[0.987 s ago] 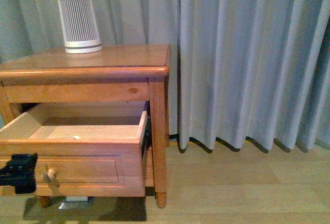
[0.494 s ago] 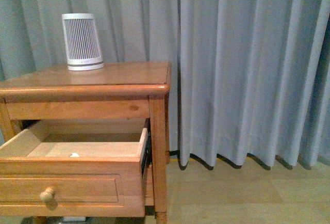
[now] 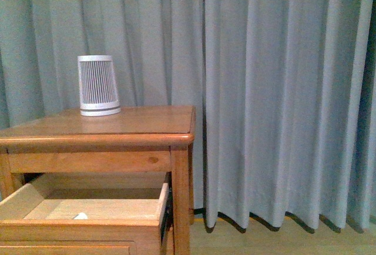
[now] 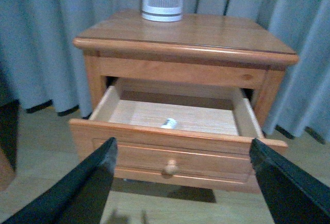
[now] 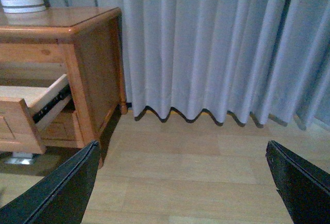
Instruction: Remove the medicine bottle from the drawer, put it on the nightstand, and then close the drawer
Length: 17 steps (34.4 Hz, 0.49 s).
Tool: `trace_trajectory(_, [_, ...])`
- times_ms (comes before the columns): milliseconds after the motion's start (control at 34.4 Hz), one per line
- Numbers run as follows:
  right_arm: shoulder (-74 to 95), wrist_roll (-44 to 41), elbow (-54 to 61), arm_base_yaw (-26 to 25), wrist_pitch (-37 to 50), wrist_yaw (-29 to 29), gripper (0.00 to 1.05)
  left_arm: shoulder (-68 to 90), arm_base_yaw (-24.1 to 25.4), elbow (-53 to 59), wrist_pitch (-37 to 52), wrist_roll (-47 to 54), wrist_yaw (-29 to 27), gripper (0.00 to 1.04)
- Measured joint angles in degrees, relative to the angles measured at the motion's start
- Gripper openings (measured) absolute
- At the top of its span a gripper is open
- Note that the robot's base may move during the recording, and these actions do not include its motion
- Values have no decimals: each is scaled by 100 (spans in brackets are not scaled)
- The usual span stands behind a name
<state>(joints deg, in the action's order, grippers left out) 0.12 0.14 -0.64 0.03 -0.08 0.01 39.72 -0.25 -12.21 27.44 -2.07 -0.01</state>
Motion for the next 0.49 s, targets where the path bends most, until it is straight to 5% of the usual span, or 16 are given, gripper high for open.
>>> trace_trajectory(377, [0,0,0,0,0,-2,98,-1036,11,719,-323,140,0,4])
trace_trajectory(494, [0,0,0,0,0,-2,98,-1394,11,857,-544,151,0,3])
